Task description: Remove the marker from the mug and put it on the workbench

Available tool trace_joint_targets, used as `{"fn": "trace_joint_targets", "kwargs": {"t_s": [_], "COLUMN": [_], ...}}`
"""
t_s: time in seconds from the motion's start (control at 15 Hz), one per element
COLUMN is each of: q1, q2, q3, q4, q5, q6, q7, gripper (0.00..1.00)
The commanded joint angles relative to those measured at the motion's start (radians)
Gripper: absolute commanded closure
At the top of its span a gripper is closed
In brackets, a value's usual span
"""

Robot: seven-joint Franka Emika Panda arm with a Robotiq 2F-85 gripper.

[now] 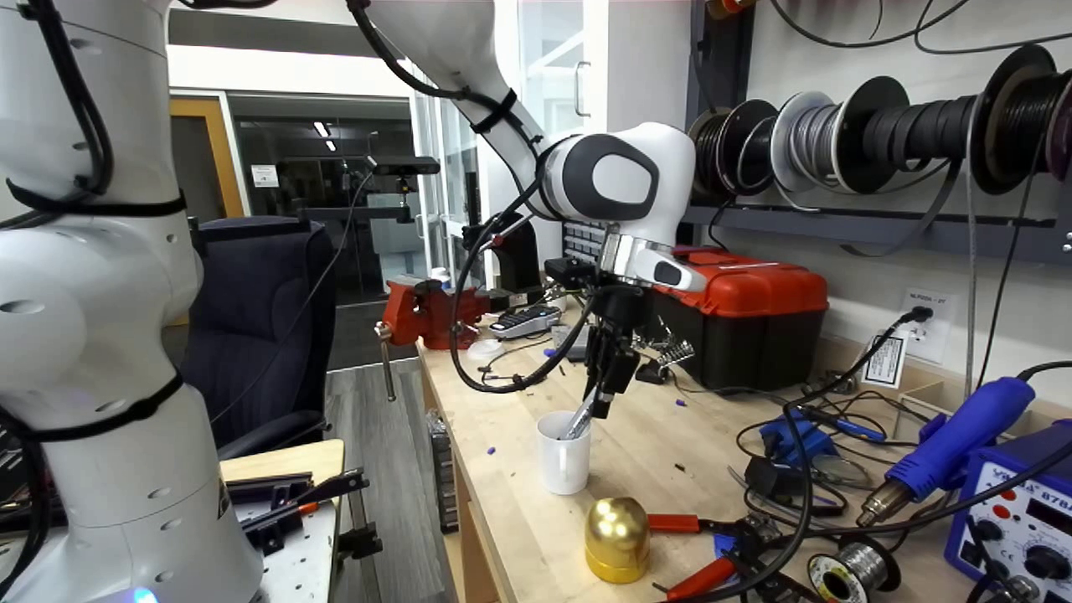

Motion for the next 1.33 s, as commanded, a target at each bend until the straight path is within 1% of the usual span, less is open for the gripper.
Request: {"fn": "trace_joint_targets", "kwargs": {"t_s": [0.0, 0.07, 0.13, 0.2, 0.4, 0.6, 0.87, 1.07, 1.27], "q1": [0.004, 0.004, 0.003, 0.002, 0.001, -0.001, -0.008, -0.010, 0.003], "q2": [-0.009, -0.010, -0.014, -0.019, -0.061, -0.131, -0.216, -0.269, -0.312], "q3": [-0.016, -0.016, -0.017, -0.019, -0.025, -0.036, -0.048, -0.045, -0.024], "q4": [-0.003, -0.004, -0.009, -0.014, -0.053, -0.101, -0.118, -0.089, -0.009], "q5": [0.023, 0.023, 0.025, 0.026, 0.022, 0.011, -0.001, -0.010, -0.046], "q6": [0.021, 0.022, 0.025, 0.026, 0.026, 0.023, -0.022, -0.065, -0.178], "q7": [-0.027, -0.028, -0.029, -0.028, -0.016, -0.007, -0.001, -0.021, -0.040], "gripper": [0.96, 0.99, 1.00, 0.96, 0.96, 0.96, 0.96, 0.96, 0.96]}}
